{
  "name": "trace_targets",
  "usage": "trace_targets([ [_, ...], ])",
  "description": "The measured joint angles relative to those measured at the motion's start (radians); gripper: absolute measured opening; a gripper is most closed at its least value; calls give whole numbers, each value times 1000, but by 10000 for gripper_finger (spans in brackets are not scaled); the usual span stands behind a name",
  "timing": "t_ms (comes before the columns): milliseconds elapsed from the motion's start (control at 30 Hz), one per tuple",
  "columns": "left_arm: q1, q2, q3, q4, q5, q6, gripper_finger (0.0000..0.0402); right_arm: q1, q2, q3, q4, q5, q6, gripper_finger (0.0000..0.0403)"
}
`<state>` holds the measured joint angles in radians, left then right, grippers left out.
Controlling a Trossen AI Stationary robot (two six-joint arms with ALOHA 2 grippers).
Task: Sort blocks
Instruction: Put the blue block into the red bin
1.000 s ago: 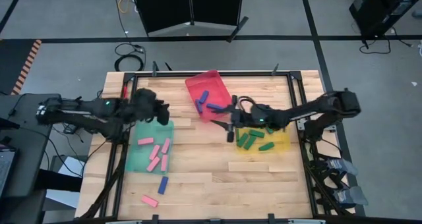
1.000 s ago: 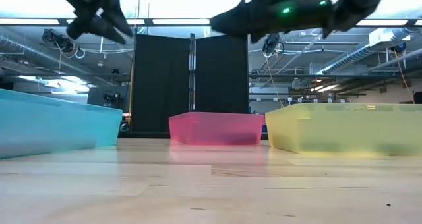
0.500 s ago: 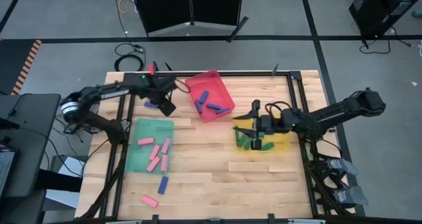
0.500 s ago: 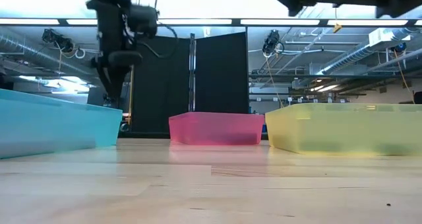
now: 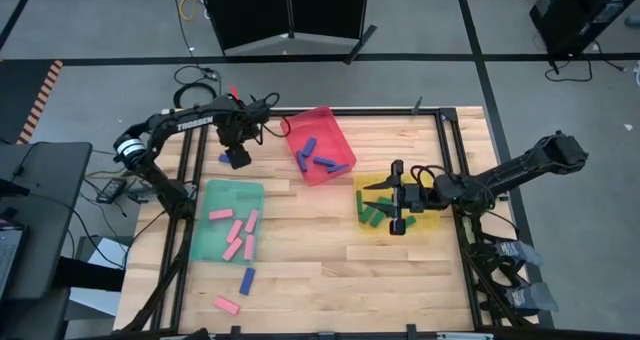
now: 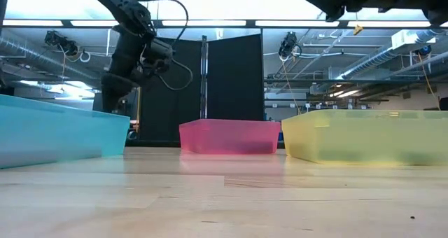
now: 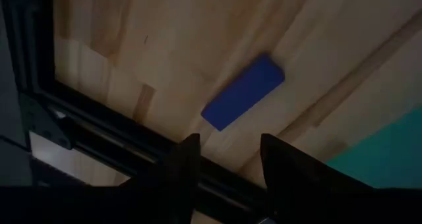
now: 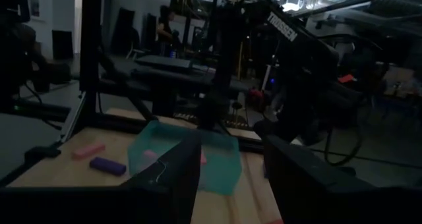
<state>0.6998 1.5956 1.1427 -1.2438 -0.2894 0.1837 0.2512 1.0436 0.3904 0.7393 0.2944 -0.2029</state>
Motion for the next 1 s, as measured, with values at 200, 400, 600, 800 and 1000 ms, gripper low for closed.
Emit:
trace_targets([
  [200,0,48,0,17,-5,93,203,-2,1,-9,-1,0,-8,176],
  [400,0,134,-1,16,-1,118,231,-4,1,-9,1,0,-22,176],
  [600,0,212,-2,48,7,140,232,-9,1,-9,2,0,-36,176],
  [800,0,250,-4,73,11,172,230,-25,1,-9,3,1,-36,176],
  [1000,0,251,-71,79,10,187,230,-27,1,-9,3,1,-37,176],
])
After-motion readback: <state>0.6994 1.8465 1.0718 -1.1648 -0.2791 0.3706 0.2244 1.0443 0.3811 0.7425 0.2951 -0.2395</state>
